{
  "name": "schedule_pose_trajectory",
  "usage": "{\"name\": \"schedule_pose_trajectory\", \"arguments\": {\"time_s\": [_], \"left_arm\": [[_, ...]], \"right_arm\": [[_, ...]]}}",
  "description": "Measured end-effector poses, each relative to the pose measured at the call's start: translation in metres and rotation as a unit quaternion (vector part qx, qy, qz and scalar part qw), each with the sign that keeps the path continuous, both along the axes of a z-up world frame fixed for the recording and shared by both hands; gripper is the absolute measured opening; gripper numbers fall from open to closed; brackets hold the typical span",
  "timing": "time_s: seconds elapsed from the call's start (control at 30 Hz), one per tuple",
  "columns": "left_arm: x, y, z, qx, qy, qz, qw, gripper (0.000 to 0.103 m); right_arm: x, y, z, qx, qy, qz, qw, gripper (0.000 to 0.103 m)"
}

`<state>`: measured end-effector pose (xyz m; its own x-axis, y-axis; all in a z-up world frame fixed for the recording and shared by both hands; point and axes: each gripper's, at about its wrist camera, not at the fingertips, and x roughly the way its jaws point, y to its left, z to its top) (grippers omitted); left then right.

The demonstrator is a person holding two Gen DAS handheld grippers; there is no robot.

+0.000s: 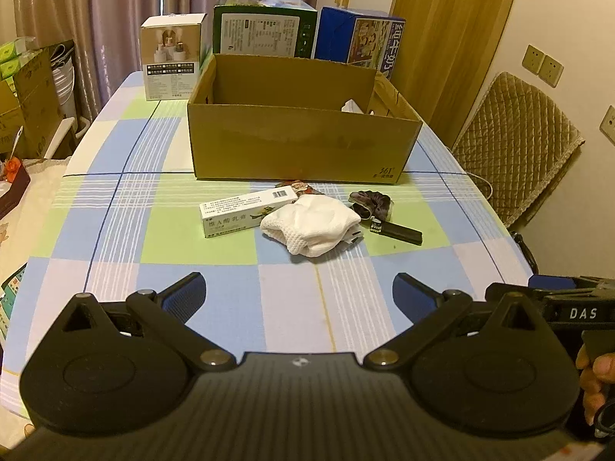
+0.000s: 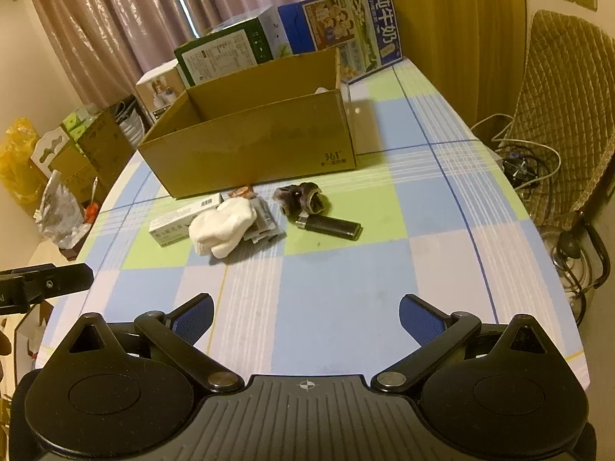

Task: Organize objects
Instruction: 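Move both open tools toward the items lying in front of the box, then grasp the white towel with the left tool while the right tool grasps the black lighter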

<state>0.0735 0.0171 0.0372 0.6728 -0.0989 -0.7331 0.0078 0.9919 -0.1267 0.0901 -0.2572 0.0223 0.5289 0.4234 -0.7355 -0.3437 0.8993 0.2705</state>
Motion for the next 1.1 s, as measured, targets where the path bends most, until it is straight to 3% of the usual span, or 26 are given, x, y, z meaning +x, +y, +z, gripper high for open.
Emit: {"name": "schedule_pose_trajectory", "arguments": {"time_s": [0.6, 0.73, 1.1], "left_arm": [[0.03, -0.004, -0.023, 0.011, 0.014, -0.02, 0.9996, 0.101], [0.041, -0.015, -0.03, 0.054, -0.001, -0.075, 0.9957, 0.099], [0.09, -0.026, -0.068, 0.095, 0.012, -0.152, 0.9838, 0.085]], "right_arm": [[0.021, 0.001, -0.022, -0.014, 0.017, -0.003, 1.0, 0.1], [0.026, 0.008, -0.023, -0.037, -0.003, 0.014, 0.999, 0.1], [0.071, 0.01, -0.047, -0.057, -0.01, 0.031, 0.998, 0.1]]}}
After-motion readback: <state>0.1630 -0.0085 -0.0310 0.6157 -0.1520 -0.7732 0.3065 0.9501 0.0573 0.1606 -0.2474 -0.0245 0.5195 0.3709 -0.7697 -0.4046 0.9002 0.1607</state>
